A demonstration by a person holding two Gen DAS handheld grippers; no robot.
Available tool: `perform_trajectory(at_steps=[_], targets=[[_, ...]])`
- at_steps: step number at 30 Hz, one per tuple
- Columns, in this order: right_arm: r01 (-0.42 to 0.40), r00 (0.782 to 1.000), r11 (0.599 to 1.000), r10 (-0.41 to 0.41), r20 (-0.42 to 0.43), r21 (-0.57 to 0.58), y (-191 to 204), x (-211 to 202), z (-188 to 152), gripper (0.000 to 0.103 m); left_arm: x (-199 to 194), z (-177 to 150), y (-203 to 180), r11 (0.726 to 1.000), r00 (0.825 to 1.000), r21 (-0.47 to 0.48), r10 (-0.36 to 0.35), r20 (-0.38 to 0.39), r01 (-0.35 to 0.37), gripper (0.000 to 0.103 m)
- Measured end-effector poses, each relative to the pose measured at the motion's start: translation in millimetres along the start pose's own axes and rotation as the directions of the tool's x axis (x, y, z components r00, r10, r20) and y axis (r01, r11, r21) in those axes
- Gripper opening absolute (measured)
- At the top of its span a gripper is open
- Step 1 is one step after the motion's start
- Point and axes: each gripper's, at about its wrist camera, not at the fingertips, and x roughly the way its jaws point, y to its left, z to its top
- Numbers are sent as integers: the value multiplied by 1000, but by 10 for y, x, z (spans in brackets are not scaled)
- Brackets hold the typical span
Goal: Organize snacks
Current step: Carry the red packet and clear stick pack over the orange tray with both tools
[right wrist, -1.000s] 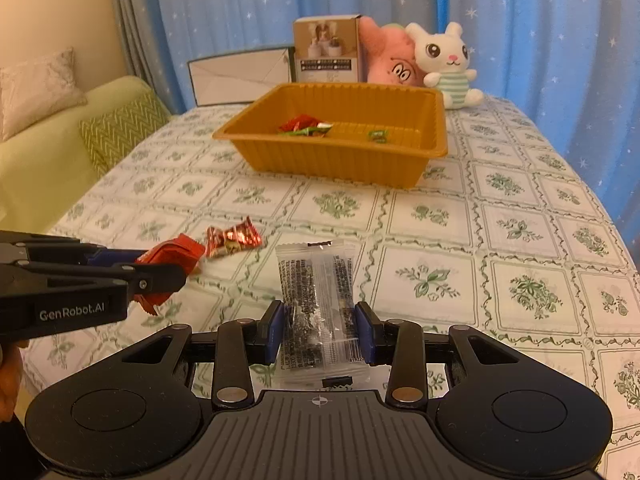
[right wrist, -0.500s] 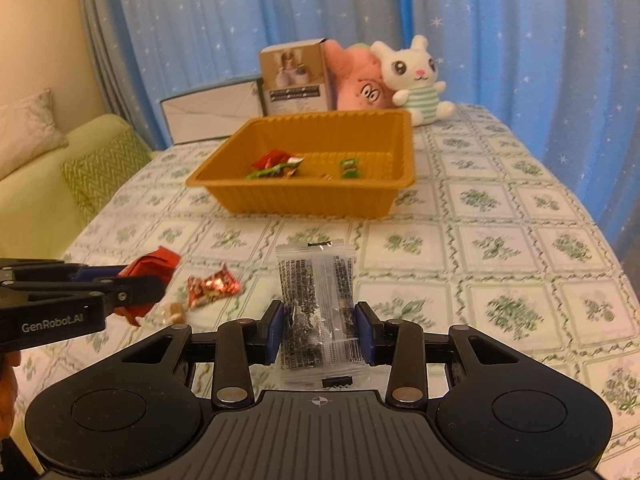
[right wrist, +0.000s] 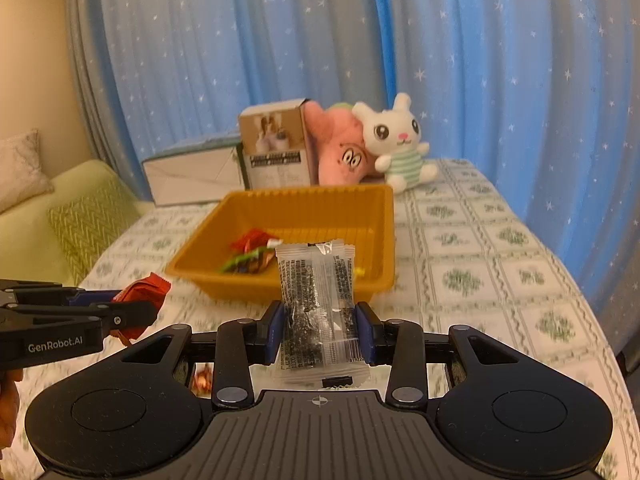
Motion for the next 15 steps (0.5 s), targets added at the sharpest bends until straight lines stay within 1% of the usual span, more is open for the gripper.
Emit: perform_trajectory(at_steps=[7,15], targets=[[1,1000,999,-2,18,34,-77,239,281,38,246,279,67,1000,1000,7,-4,24,3,23],[12,1000,999,-13,20,47,-125,574,501,38,589,513,188,1000,999,-20,-5,32,6,23]])
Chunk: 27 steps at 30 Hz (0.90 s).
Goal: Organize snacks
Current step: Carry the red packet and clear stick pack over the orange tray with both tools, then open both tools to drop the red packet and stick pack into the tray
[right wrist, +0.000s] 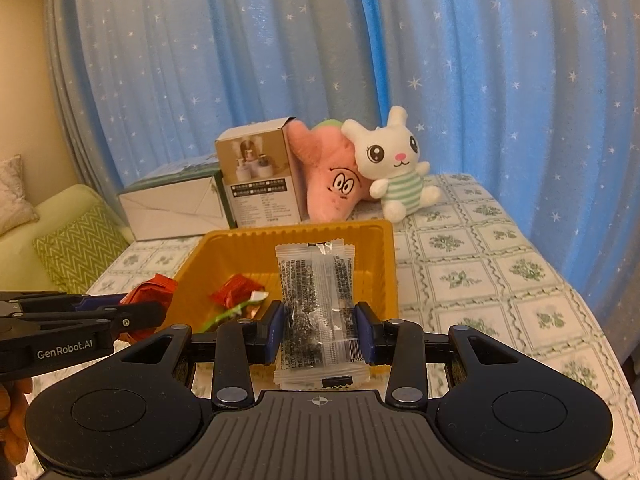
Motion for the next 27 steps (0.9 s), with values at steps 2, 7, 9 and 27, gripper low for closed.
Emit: perform_trajectory(at_steps=[2,7,9,27], targets=[[1,1000,1000,-1,0,6,-11,91,46,38,69,42,33,1000,1000,-10,-1,0,1,23],[2,1000,999,-2,-11,37,-60,328,126,38,259,133,122,999,1000,-34,4,-4,-4,23],[0,1000,999,1,-16,48,-73,409,150,38,331,160,154,999,1000,-44,6,-7,-6,23],[5,997,999,-1,-72,52,-10,862,166,38,756,215,229,999,998,-50,14,-63,-17,23]])
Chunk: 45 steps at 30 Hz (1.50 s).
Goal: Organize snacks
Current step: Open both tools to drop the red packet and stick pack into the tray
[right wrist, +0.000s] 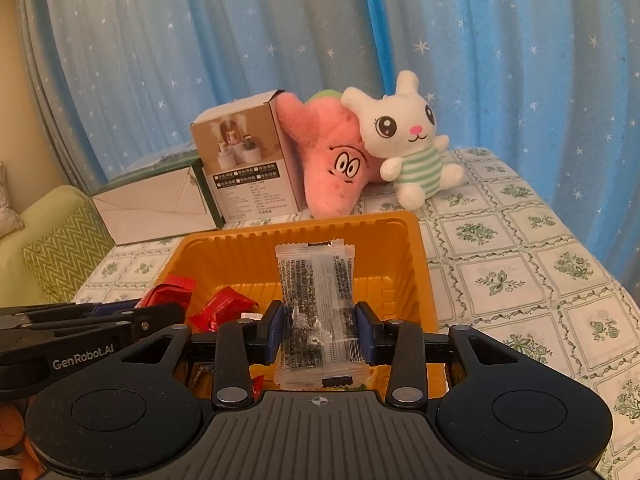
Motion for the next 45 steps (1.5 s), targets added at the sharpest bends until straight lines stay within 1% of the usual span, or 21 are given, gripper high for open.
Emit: perform_trajectory(at_steps=[11,12,13,15,26,41,45], targets=[[14,1000,1000,-14,-15,5,-38,86,1,38,188,-1,39,1000,1000,-18,2,-30,-3,24],[15,1000,1000,-15,-16,7,-43,86,-2,38,193,1,47,1000,1000,-22,2,-30,-2,30],[16,1000,1000,-16,-17,8,-47,86,-5,38,193,4,53,1000,1000,-24,4,-28,-4,38],[16,1000,1000,-16,-18,9,-51,91,-9,38,175,4,61,1000,1000,-15,18,-19,-18,41],[-2,1000,1000,3,-13,12,-27,73,-16,39,129,-27,76,999,999,20,32,-33,-31,41],[-13,1000,1000,13,-15,8,61,127,-23,39,104,-41,115,999,999,16,31,-34,-31,41],[-18,999,1000,17,37,17,68,110,-17,39,90,-46,124,999,999,15,29,-33,-29,41]])
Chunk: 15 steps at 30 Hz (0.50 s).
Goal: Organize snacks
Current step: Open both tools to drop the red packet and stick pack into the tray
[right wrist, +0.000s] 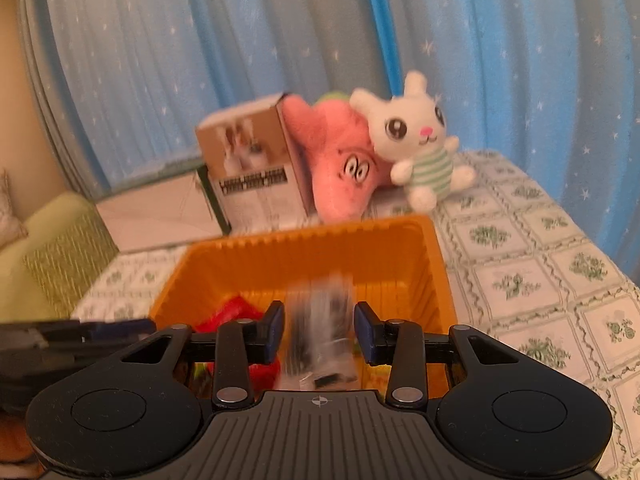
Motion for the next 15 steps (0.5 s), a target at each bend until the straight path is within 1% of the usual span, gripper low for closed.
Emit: perform_trajectory(at_steps=[1,2,3,4,15], targets=[[-1,1000,1000,1,4,3,-6,-2,1,43,-4,-4,14,1000,1000,0,0,1,0,41],[3,1000,1000,-3,12,12,-23,-12,9,56,-9,-5,21,1000,1000,0,0,2,0,41],[12,1000,1000,-12,19,22,-42,-20,14,62,-14,-7,28,1000,1000,-1,1,3,-1,41],[20,1000,999,-20,22,26,-55,-25,16,64,-17,-12,37,1000,1000,-2,3,3,-3,41],[43,999,999,-43,-4,8,-80,-14,6,64,-27,-2,13,1000,1000,4,0,6,0,41]])
